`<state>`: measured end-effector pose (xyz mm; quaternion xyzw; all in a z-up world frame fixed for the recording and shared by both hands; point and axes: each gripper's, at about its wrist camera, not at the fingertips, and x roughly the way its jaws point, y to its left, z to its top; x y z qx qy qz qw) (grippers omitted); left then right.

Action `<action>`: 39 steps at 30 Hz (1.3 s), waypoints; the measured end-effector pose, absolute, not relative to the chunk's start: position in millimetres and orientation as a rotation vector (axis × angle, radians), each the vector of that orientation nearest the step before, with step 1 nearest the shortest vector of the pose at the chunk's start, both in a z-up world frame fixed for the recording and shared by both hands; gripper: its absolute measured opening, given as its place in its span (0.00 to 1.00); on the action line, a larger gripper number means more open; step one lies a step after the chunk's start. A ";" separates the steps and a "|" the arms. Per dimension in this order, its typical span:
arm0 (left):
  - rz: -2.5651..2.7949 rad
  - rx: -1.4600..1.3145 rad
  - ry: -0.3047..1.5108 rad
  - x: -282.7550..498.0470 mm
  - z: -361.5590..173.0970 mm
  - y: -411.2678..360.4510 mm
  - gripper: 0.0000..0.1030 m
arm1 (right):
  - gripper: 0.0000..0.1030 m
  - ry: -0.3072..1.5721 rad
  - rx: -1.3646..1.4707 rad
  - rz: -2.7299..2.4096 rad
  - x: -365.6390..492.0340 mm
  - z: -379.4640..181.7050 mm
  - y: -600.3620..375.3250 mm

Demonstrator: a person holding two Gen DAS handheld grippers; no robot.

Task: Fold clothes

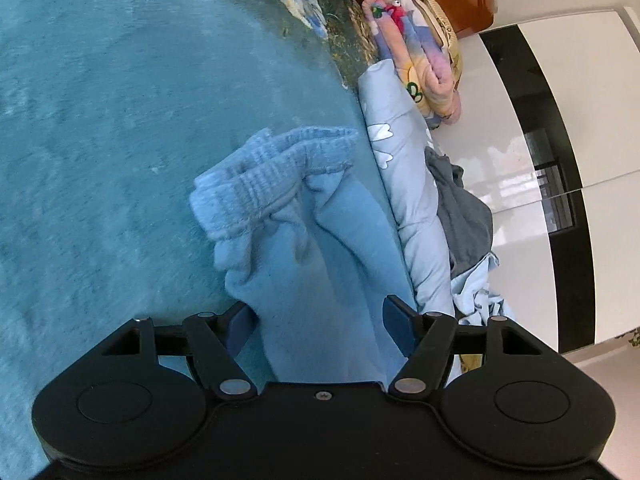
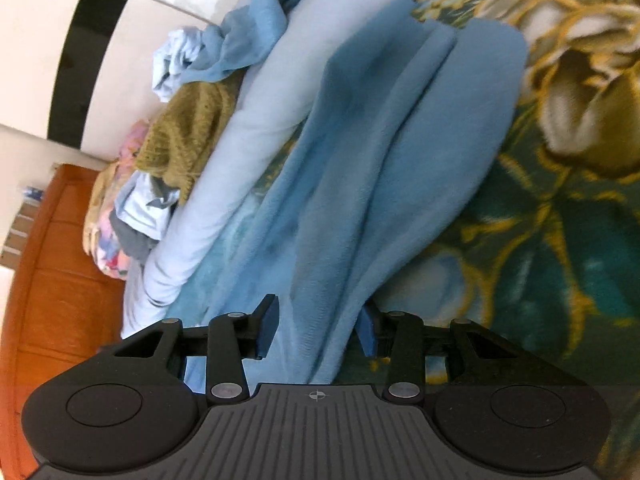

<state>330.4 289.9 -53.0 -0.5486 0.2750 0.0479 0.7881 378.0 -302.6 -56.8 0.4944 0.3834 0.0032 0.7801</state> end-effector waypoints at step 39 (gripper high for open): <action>0.205 -1.122 0.562 235.6 -16.7 306.8 0.07 | 0.07 0.845 1.007 0.024 321.4 -32.7 -275.6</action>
